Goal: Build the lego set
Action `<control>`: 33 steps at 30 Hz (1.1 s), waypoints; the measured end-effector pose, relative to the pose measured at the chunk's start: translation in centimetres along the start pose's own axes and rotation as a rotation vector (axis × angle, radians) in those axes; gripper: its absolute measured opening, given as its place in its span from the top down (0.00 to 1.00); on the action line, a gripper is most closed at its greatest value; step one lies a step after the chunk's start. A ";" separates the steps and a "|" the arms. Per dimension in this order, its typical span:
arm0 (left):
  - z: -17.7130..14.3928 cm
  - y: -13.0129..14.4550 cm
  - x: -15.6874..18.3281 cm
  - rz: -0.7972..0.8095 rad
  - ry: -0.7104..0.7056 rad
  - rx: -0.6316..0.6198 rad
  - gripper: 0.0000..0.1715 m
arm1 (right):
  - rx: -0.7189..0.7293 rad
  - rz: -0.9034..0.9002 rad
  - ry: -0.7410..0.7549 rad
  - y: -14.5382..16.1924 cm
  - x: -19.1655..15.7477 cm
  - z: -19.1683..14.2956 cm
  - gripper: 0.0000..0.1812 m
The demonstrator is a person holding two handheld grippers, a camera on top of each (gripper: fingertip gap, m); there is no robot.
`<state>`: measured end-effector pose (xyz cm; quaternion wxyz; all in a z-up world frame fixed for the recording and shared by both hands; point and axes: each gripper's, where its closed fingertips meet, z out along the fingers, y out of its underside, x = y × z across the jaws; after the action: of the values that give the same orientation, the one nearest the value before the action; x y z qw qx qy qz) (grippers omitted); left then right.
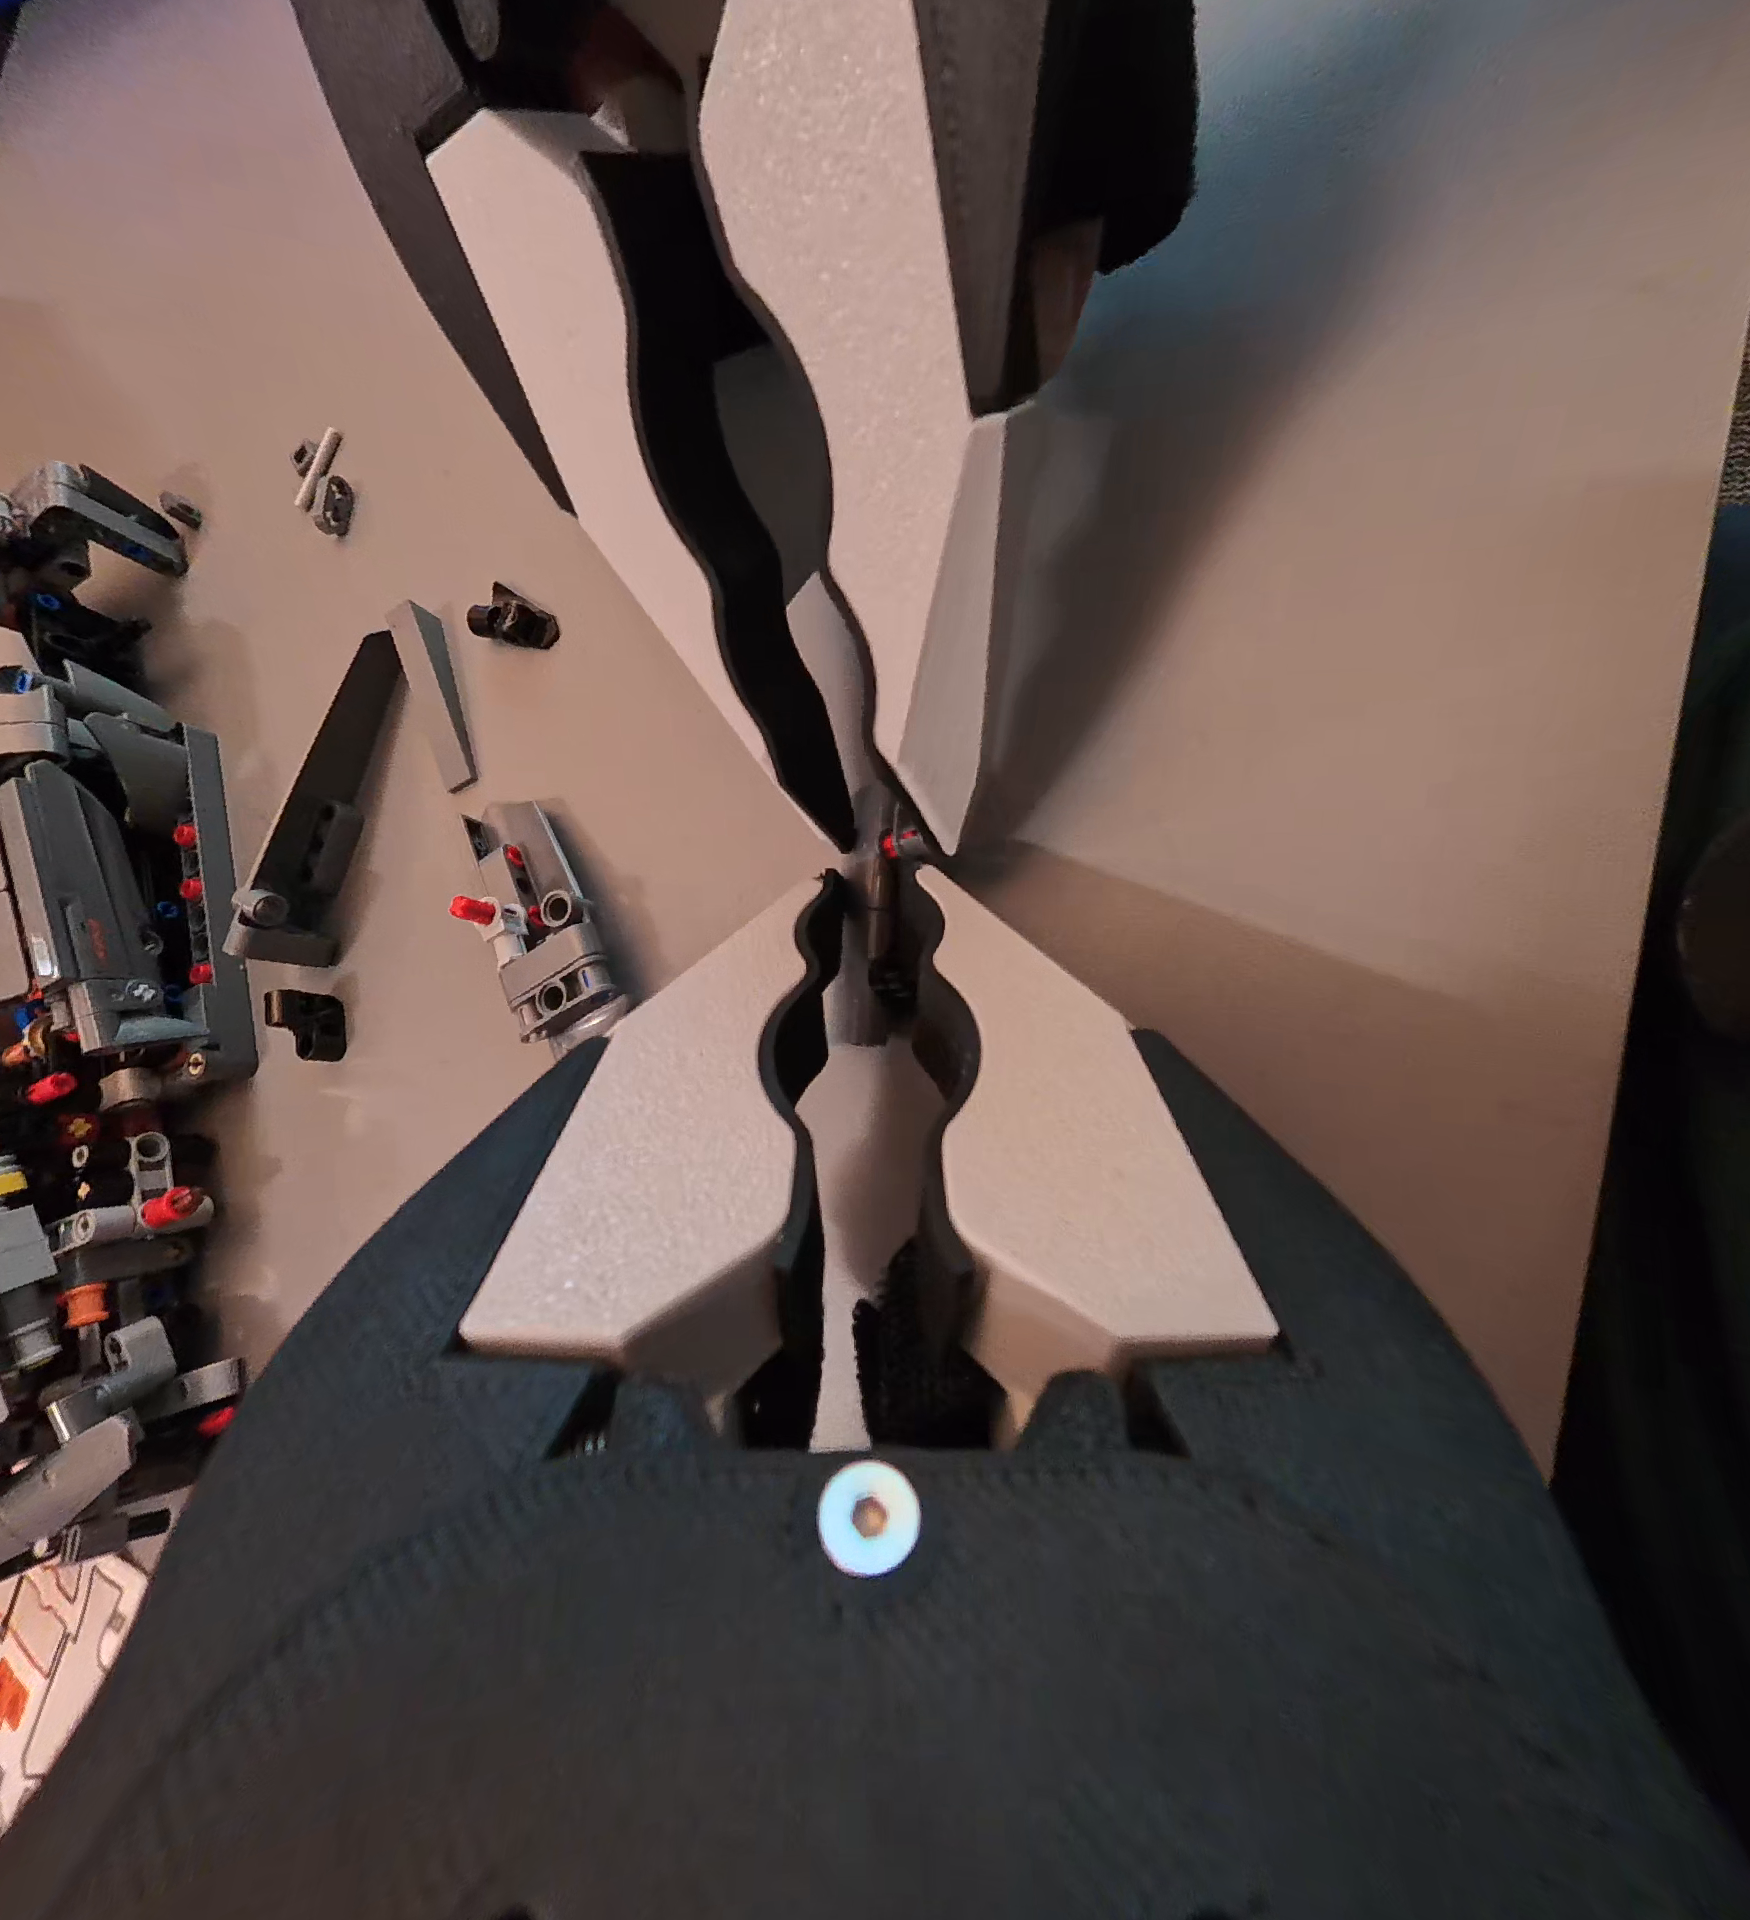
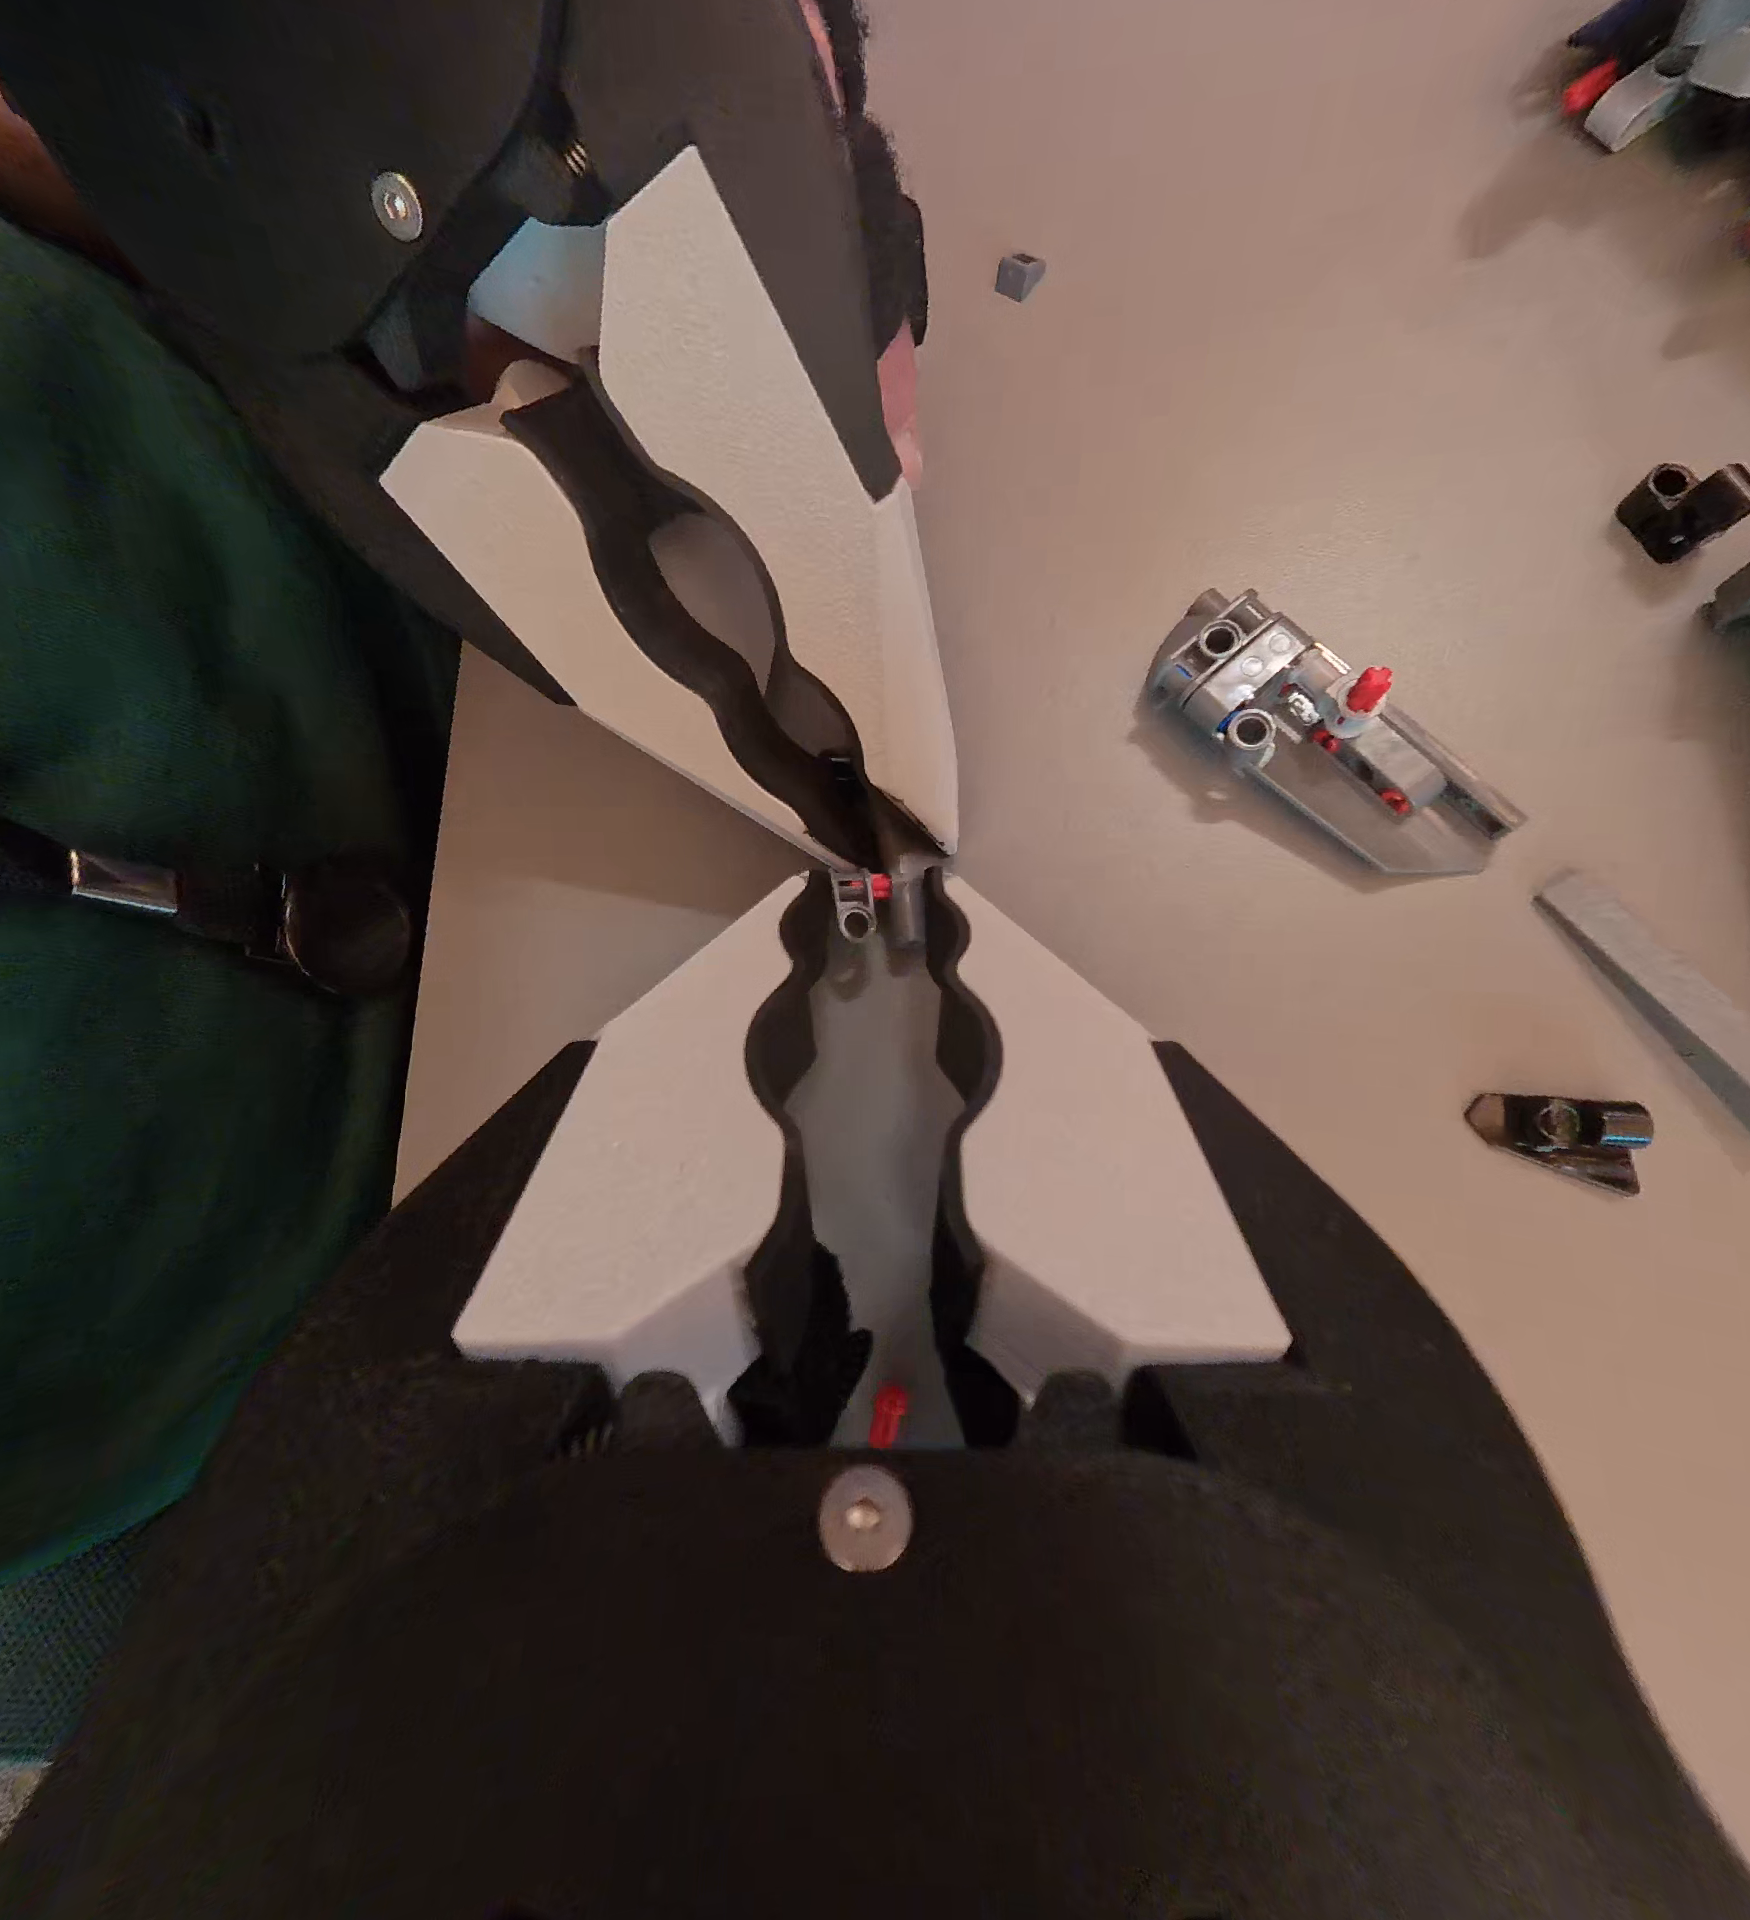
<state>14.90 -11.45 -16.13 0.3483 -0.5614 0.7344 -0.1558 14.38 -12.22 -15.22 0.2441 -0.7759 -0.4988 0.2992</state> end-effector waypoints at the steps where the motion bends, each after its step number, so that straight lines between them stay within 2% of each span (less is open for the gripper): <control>1: 0.0 0.0 0.0 -0.003 -0.001 0.002 0.96 | 0.000 0.000 0.000 0.0 0.0 0.0 0.91; 6: 0.0 0.0 -0.1 0.012 -0.021 0.010 0.96 | 0.012 -0.017 -0.020 -0.1 -0.4 0.2 0.97; 13: 0.1 0.0 -0.1 0.014 -0.015 0.025 0.96 | 0.043 0.014 -0.043 -0.5 -0.3 -0.3 0.97; 14: 0.1 -0.1 0.0 0.018 -0.013 0.028 0.96 | 0.063 0.016 -0.037 -0.8 -0.2 -0.6 0.97; 15: 0.2 -0.2 0.1 0.028 -0.019 0.034 0.96 | 0.089 0.028 -0.022 -1.1 0.1 -1.1 0.91; 21: 0.2 -0.4 0.3 0.050 -0.030 0.043 0.96 | -0.013 0.048 -0.049 0.4 -0.1 -0.5 0.82; 24: 0.2 -0.4 0.3 0.063 -0.034 0.045 0.96 | -0.014 0.059 -0.047 0.5 0.1 -0.3 0.88; 33: 0.2 -0.5 0.3 0.079 -0.038 0.054 0.96 | -0.002 0.167 -0.137 0.6 0.0 -0.1 0.87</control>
<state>15.36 -11.85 -16.12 0.3831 -0.5252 0.7448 -0.1509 14.83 -12.41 -15.51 0.1827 -0.7928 -0.4482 0.3705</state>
